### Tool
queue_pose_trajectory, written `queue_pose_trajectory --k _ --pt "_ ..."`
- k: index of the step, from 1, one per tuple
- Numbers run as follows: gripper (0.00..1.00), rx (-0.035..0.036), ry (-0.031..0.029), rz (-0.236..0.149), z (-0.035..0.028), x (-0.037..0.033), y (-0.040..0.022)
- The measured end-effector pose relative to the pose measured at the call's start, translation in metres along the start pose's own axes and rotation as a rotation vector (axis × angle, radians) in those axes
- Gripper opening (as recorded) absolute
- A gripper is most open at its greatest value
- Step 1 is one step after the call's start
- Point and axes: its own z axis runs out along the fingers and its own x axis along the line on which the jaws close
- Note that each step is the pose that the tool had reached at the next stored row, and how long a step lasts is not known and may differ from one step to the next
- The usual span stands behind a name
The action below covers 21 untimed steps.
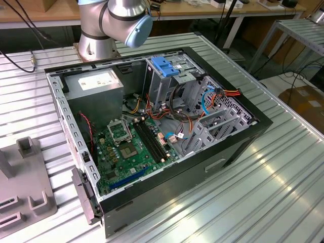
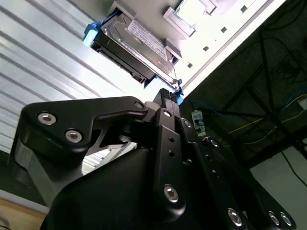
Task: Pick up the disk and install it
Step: 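Pick up the disk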
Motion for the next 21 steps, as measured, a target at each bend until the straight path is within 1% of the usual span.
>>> queue_pose_trajectory --k 1,5,8,10,12,21 --pt "0.10 0.0018 0.0018 -0.042 0.0000 0.0000 0.0000" --pt "0.10 0.0041 0.0042 -0.098 0.0000 0.0000 0.0000" --pt "0.10 0.0062 0.0062 -0.149 0.0000 -0.0001 0.0000" --pt "0.10 0.0072 0.0074 -0.174 0.0000 -0.0001 0.0000" --pt "0.10 0.0077 0.0079 -0.186 0.0000 -0.0001 0.0000" --pt "0.10 0.0078 0.0079 -0.187 0.0000 -0.0001 0.0000"
